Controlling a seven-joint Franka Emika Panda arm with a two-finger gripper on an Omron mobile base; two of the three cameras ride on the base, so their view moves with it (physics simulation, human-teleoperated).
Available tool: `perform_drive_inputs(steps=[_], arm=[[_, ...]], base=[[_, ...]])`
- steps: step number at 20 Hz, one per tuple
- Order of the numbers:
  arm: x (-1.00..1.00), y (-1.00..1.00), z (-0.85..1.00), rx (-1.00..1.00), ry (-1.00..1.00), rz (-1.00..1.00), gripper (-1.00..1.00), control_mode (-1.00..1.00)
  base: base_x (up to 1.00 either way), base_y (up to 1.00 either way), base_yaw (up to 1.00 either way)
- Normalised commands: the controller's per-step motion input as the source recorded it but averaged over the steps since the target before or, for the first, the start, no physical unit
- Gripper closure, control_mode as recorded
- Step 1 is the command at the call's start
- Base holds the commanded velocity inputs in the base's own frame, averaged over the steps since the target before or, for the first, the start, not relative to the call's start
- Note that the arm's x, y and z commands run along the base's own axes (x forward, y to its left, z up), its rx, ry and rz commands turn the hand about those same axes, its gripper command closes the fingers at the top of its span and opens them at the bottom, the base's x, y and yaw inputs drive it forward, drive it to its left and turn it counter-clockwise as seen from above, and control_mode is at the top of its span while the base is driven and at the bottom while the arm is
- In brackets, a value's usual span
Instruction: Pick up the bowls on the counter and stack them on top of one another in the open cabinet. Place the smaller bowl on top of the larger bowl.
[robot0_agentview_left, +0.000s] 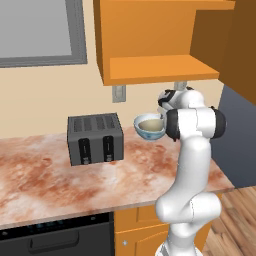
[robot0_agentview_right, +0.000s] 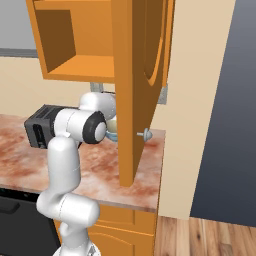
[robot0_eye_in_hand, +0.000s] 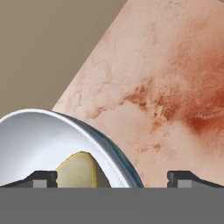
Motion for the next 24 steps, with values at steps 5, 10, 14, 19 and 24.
perform_drive_inputs(steps=[5,10,14,19,24], arm=[[0.00,0.10,-0.12,0.00,0.00,0.04,-1.00,-1.00],[0.00,0.11,-0.18,-0.01,0.00,0.02,-1.00,-1.00],[0.06,0.02,-0.22,-0.03,0.00,0.00,-1.00,-1.00],[0.03,0.04,-0.14,0.00,0.00,0.00,1.00,-1.00],[0.00,0.00,0.00,0.00,0.00,0.00,1.00,-1.00]], base=[[0.00,0.00,0.00],[0.00,0.00,0.00],[0.00,0.00,0.00],[0.00,0.00,0.00],[0.00,0.00,0.00]])
